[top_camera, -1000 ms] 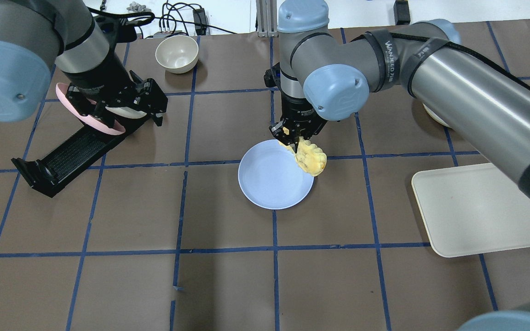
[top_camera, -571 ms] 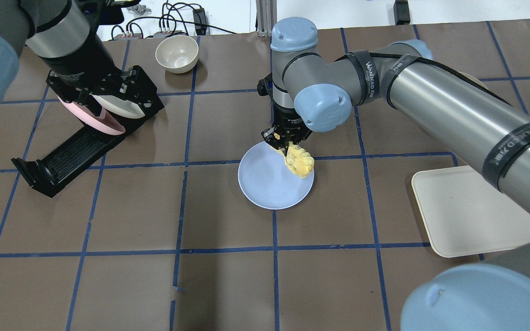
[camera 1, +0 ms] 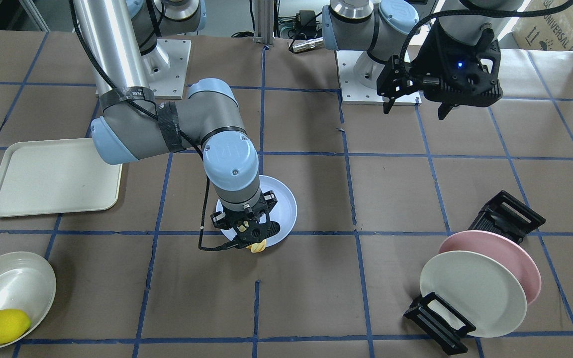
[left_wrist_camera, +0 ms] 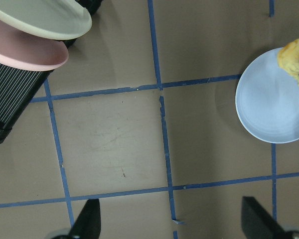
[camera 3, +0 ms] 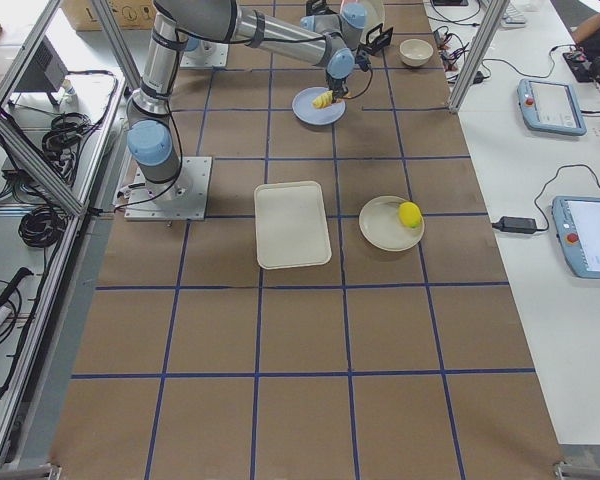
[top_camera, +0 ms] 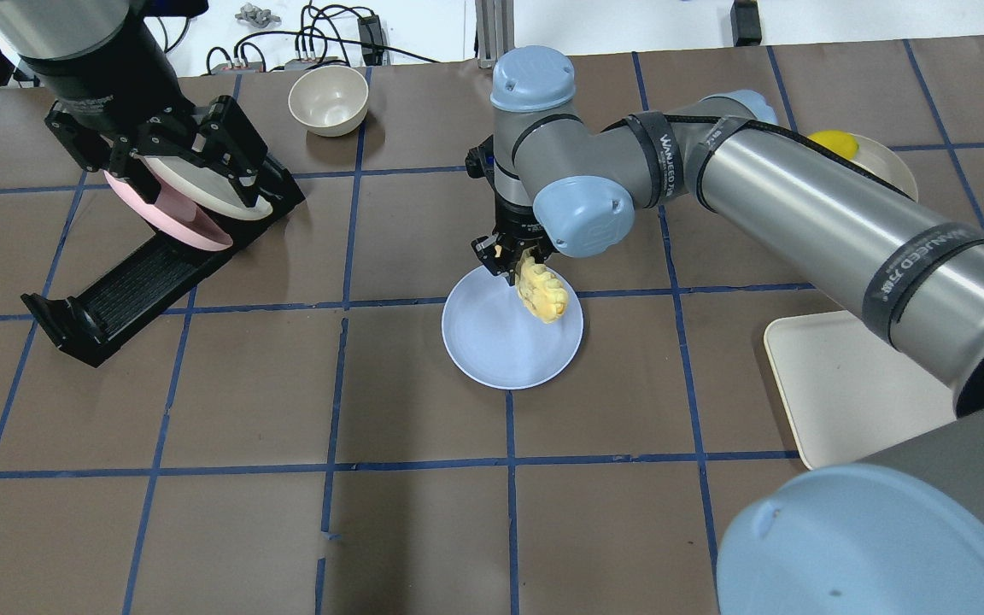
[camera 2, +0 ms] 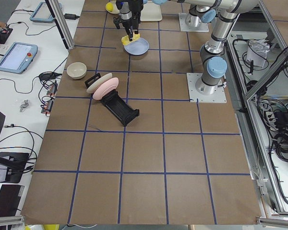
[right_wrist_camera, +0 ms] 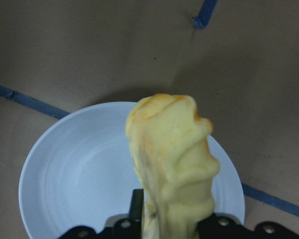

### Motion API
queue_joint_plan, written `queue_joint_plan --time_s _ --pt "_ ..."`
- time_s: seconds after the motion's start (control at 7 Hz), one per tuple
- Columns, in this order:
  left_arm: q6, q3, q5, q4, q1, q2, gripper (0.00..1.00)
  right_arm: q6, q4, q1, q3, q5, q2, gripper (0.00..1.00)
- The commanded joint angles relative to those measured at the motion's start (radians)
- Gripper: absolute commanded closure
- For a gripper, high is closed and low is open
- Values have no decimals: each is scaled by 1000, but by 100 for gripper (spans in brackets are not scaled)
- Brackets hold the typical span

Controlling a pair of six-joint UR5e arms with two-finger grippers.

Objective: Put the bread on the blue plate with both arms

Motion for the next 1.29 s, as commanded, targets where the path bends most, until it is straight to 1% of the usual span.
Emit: queue_joint_plan --time_s 0.0,0.14,0.29,0.43,0.57,0.71,0.86,1.0,1.14 --pt "-59 -1 -13 9 -2 -18 0 1 -11 2 -4 -5 -3 0" --pt "-137 -12 -1 0 -8 -25 0 -1 -11 2 -9 -6 -3 0" --pt "-153 -24 -4 3 -11 -24 0 -10 -2 -4 -9 -8 -17 0" --pt "-241 -23 -14 9 -17 -25 0 -14 3 -14 6 -12 -44 0" --pt "-290 -23 -14 9 -21 -28 0 -19 6 -27 9 -52 -67 0" --pt "-282 -23 -16 45 -25 -27 0 -42 38 -38 11 -66 -108 0" --pt "-254 -29 -10 59 -23 -25 0 -71 66 -87 9 -57 -147 0" --pt "-148 -32 -1 60 -17 -16 0 -74 181 -144 6 -42 -220 0" --pt "-112 -40 -14 60 -3 -1 0 -108 304 -212 6 -49 -303 0"
